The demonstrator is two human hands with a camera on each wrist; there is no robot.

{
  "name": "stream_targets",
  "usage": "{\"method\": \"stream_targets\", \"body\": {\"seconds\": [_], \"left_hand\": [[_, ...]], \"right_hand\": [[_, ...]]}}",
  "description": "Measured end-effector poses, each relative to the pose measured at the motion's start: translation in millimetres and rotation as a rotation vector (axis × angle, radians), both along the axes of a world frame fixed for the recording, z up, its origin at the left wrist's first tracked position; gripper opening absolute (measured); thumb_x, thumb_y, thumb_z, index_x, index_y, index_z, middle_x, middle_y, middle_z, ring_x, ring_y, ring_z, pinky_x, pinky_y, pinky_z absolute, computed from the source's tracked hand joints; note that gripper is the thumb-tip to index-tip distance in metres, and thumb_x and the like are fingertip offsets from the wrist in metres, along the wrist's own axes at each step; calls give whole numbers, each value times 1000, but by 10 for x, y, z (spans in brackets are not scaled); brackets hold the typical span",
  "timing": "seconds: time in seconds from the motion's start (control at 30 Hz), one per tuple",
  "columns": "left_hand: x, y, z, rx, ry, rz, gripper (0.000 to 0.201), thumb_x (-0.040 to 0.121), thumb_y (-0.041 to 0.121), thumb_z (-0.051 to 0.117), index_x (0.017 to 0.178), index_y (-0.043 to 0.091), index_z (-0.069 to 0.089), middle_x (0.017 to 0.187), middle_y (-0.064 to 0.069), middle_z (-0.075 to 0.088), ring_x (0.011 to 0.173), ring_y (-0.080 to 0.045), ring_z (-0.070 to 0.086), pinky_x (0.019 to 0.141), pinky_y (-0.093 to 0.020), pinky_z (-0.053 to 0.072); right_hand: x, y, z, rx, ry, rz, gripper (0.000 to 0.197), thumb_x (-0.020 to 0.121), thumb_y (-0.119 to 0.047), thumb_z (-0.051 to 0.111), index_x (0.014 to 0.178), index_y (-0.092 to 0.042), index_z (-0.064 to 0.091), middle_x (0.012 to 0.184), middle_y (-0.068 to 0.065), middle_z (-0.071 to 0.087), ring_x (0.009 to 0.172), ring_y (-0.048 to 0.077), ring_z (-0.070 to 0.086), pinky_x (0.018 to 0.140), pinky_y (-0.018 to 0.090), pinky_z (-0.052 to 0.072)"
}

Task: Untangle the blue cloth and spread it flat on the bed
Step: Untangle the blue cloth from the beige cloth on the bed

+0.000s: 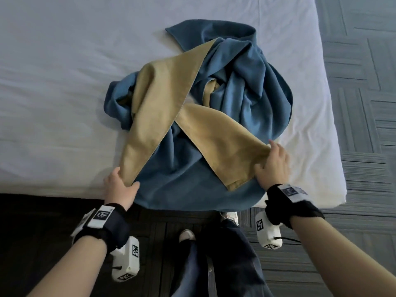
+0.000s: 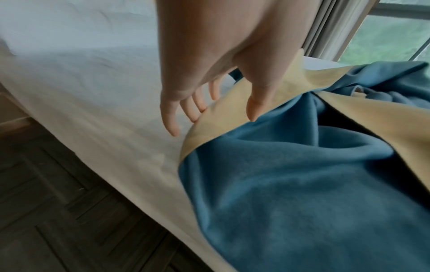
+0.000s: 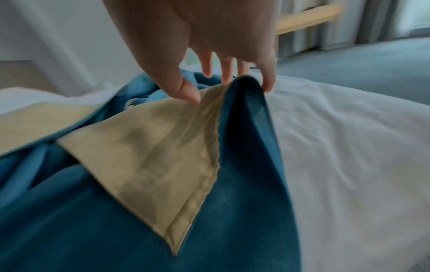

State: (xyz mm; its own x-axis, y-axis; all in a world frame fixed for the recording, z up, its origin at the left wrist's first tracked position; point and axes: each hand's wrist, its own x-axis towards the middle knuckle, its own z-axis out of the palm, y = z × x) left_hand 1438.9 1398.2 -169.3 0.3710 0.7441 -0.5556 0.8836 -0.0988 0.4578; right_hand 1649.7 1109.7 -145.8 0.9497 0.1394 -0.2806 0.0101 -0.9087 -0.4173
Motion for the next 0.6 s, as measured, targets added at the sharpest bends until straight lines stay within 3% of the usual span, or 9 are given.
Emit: {"method": "stream_targets", "body": {"seconds": [0.07,0.13,0.23,0.3,0.37,0.47,0.53,0.6], "left_hand": [[153,-61,30,26,9,-16,73,79,13,69,141,8,33,139,-22,37,126,-38,41,109,-45,34],[268,-108,50,53,21,-49,74,79,14,68,143,10,31,141,-21,35,127,-39,39,109,-46,33],[343,-126,31,101,28,-75,83,78,15,69,146,12,21,146,-19,28,132,-38,33,111,-48,29],[369,-121,8,95,24,-70,88,78,15,70,147,11,16,149,-18,23,133,-38,34,110,-48,30],[384,-106,-11,78,41,-57,92,77,18,71,148,10,13,150,-17,24,131,-39,38,107,-49,34],[435,-61,-55,55,77,-64,95,75,24,72,147,9,13,146,-19,35,128,-39,43,106,-49,38],[496,-52,-77,57,109,-81,86,76,27,71,144,8,22,137,-21,45,122,-40,48,101,-48,42],[566,-52,-96,39,134,-106,63,78,29,68,131,8,40,119,-22,59,108,-41,57,90,-46,48]], "right_hand": [[-69,186,43,-43,-96,149,69,77,-9,52,142,-15,28,148,6,31,139,26,23,114,45,22],[-124,356,35,-51,-67,345,67,83,-18,53,144,-18,24,149,4,30,138,25,25,112,46,24],[-224,539,-91,-109,156,521,98,76,-41,69,149,-20,5,152,3,24,135,27,34,108,46,33],[-302,612,-218,-174,277,509,117,68,-50,75,148,-20,-4,147,2,26,123,30,49,95,46,43],[-369,644,-333,-255,316,483,116,68,-47,76,147,-17,-3,140,2,30,108,33,60,77,42,48],[-370,660,-453,-389,210,497,80,76,-34,72,136,-11,24,127,5,38,91,31,66,58,35,39],[-294,688,-456,-414,100,537,40,86,-22,58,119,-9,39,119,7,46,88,31,67,55,34,37],[-170,706,-420,-435,114,596,17,90,-9,44,107,-9,45,110,9,57,92,32,66,59,34,37]]}}
